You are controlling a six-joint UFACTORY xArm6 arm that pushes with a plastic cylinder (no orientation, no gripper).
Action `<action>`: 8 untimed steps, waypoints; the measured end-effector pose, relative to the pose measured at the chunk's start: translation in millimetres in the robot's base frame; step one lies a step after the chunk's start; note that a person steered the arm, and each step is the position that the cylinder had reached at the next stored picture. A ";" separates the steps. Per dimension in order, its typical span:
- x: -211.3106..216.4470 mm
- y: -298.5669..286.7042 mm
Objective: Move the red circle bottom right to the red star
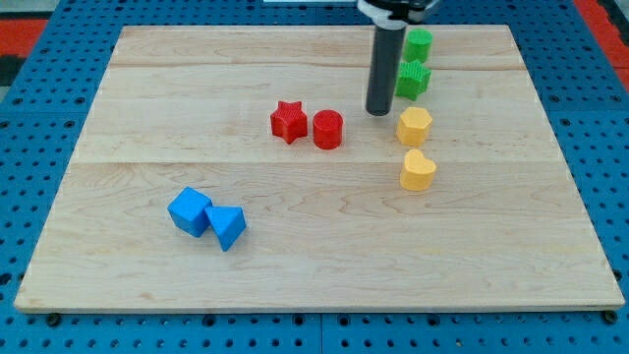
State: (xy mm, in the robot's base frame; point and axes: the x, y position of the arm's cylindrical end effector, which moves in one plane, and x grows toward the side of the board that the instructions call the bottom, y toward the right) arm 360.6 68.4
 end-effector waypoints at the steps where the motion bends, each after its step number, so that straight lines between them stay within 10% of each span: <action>1: 0.3 -20.4; 8: 81.0 -49.3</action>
